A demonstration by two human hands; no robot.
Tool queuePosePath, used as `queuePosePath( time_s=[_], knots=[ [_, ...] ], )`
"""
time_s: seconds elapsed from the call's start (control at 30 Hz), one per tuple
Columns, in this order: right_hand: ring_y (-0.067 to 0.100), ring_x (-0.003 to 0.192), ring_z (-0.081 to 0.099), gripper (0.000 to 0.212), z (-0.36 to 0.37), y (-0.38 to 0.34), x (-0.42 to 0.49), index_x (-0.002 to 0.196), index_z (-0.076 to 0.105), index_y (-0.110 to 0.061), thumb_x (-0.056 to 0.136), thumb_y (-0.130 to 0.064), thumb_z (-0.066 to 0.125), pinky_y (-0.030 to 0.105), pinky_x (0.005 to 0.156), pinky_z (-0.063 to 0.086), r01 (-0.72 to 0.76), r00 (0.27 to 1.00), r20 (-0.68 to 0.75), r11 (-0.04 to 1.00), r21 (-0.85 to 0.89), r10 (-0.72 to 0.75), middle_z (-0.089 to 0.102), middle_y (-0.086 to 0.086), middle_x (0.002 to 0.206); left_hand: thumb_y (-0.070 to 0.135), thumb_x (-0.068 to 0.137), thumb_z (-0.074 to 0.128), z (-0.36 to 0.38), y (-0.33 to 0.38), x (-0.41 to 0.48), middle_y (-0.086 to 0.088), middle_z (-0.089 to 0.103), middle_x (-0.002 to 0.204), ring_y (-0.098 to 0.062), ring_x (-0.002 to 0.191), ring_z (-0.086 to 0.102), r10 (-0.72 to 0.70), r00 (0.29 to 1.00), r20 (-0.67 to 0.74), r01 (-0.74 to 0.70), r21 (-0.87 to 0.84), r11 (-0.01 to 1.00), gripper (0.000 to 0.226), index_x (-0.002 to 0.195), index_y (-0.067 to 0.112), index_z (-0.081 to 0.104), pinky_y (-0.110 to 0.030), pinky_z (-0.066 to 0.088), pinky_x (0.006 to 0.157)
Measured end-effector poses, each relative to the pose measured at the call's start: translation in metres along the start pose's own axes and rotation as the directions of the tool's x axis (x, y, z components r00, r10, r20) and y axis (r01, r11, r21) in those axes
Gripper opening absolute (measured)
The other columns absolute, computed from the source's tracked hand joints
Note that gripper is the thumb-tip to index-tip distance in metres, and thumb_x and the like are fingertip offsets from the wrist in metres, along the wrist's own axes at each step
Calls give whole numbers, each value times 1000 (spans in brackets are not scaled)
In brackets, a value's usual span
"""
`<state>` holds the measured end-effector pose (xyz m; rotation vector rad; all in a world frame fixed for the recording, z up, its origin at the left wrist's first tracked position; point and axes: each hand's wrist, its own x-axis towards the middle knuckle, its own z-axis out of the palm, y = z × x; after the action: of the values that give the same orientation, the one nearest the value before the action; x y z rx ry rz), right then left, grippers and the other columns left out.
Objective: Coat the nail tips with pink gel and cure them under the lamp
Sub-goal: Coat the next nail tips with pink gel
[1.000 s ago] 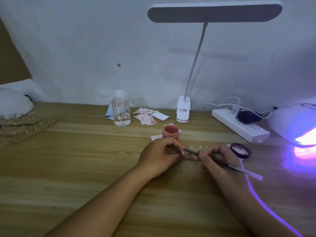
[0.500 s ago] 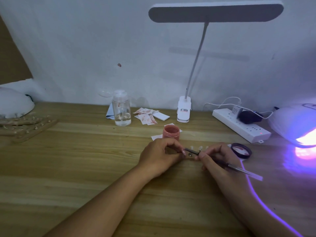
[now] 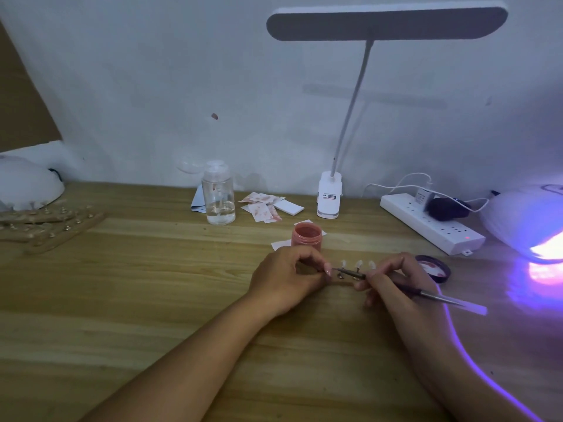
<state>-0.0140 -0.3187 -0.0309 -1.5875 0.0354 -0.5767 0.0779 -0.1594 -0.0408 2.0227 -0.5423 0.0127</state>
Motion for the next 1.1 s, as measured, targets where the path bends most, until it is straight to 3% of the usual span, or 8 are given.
queuePosePath(
  time_s=[0.1, 0.73, 0.93, 1.1],
  knots=[
    [13, 55, 57, 16, 0, 0, 1, 80, 53, -4, 90, -9, 63, 18, 56, 49, -3, 1000, -5, 1000, 2, 3, 73, 10, 72, 27, 79, 78, -1, 0, 1, 26, 65, 74, 9, 67, 53, 2, 1000, 3, -2, 18, 1000, 17, 70, 39, 69, -23, 40, 68],
    [7, 56, 60, 14, 2, 0, -1, 80, 55, -10, 91, -13, 63, 11, 58, 47, 54, 998, 48, 997, -60, -51, 75, 3, 74, 27, 79, 76, -1, 0, 0, 24, 66, 77, 9, 64, 51, 11, 1000, 6, -11, 10, 1000, 15, 71, 37, 68, -24, 38, 68],
    [5, 56, 60, 16, 2, 1, -1, 77, 54, -12, 90, -10, 64, 11, 56, 47, 52, 998, 43, 997, -55, -50, 74, 5, 72, 28, 79, 77, 0, 1, 0, 20, 70, 84, 5, 70, 53, 2, 1000, 0, -2, 11, 1000, 13, 72, 36, 69, -27, 45, 74],
    [2, 58, 60, 13, 3, -1, -1, 80, 55, -8, 91, -10, 63, 11, 55, 47, 40, 998, 47, 999, -22, -39, 74, 6, 74, 26, 79, 77, 0, 1, 0, 25, 65, 71, 8, 62, 51, -5, 1000, 5, 5, 5, 1000, 13, 73, 35, 70, -23, 37, 67]
  ],
)
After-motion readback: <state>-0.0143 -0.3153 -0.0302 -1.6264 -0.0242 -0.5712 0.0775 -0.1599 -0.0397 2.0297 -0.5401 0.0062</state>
